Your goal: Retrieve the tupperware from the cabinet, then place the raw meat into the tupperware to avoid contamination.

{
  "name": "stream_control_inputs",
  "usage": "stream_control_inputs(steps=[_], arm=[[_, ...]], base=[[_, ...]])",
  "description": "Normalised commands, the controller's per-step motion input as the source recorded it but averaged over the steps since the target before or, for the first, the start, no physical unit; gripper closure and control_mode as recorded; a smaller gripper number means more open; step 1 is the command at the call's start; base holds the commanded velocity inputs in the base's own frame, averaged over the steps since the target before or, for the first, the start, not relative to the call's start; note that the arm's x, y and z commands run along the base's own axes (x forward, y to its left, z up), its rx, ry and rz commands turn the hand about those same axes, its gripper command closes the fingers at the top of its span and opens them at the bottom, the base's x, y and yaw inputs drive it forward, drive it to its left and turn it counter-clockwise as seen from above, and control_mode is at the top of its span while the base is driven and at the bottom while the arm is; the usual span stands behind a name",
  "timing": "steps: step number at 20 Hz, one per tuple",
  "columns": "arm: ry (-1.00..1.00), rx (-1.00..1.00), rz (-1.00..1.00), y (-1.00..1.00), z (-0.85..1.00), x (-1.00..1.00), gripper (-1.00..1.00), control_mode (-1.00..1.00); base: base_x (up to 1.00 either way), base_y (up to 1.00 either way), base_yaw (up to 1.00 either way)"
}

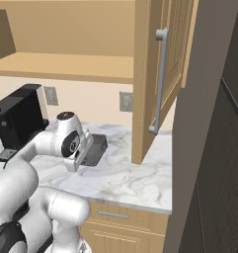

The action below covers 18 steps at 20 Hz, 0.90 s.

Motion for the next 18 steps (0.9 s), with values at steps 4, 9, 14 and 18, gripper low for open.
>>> stream_control_inputs(steps=[4, 9, 14, 18], arm=[[0.0, 0.06, 0.22, -0.11, -0.52, 0.53, 1.0, -1.0], [0.02, 0.09, 0.18, -0.06, -0.48, 0.43, 1.0, -1.0], [0.0, 0.1, 0.15, -0.03, -0.37, 0.33, 1.0, -1.0], [0.0, 0.1, 0.1, -0.02, -0.32, 0.25, 1.0, -1.0]], base=[[0.0, 0.0, 0.0], [0.0, 0.0, 0.0], [0.0, 0.0, 0.0], [0.0, 0.0, 0.0]])
